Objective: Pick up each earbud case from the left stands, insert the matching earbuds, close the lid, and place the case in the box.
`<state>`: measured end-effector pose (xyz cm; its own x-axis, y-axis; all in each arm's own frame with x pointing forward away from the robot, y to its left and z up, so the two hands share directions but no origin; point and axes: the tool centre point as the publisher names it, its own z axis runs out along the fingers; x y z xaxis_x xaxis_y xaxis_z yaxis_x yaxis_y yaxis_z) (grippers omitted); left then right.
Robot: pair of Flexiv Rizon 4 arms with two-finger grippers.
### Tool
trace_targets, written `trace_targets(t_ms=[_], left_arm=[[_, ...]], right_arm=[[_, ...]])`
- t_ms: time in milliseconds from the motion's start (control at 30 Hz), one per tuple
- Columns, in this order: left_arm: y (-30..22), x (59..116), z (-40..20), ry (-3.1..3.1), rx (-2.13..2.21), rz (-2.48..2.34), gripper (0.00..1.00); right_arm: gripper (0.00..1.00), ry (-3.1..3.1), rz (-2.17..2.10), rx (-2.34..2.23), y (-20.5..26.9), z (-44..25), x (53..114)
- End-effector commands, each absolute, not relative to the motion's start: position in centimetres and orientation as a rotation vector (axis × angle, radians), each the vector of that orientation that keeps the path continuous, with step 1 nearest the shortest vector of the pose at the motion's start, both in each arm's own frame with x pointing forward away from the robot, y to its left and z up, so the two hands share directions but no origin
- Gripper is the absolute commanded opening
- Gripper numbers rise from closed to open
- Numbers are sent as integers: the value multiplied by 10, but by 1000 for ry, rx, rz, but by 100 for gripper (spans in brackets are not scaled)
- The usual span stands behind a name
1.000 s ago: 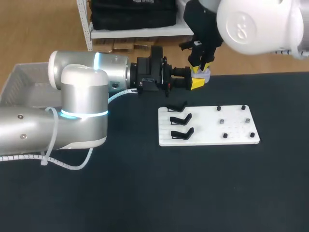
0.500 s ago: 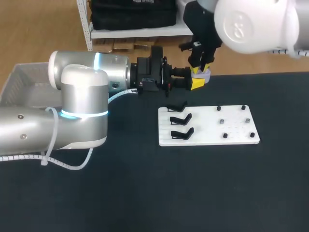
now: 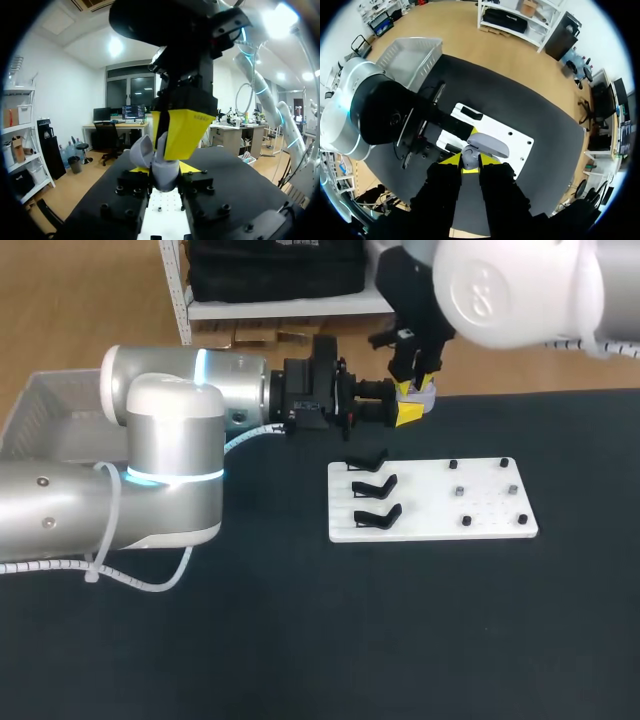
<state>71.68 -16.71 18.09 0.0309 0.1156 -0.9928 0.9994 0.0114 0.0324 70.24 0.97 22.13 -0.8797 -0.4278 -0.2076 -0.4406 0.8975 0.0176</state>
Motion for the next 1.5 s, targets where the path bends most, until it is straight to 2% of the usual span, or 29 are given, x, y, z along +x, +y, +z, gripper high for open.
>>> trace_targets(t_ms=[33,67,133,333,1100,1500], left_arm=[[-167,715,180,1268,1291,-1115,0],[-167,715,180,1268,1291,-1115,0],[-167,715,180,1268,1291,-1115,0],[-167,715,180,1268,1291,-1115,0],[-167,715,180,1268,1291,-1115,0],[-167,715,180,1268,1291,-1115,0]], right_arm=[[15,2870,98,-667,11,221,705],[20,2870,99,-667,11,221,705],[25,2868,100,-667,12,222,704],[30,2862,100,-669,11,225,702],[32,2806,99,-635,8,248,699],[36,2734,101,-518,-8,246,754]])
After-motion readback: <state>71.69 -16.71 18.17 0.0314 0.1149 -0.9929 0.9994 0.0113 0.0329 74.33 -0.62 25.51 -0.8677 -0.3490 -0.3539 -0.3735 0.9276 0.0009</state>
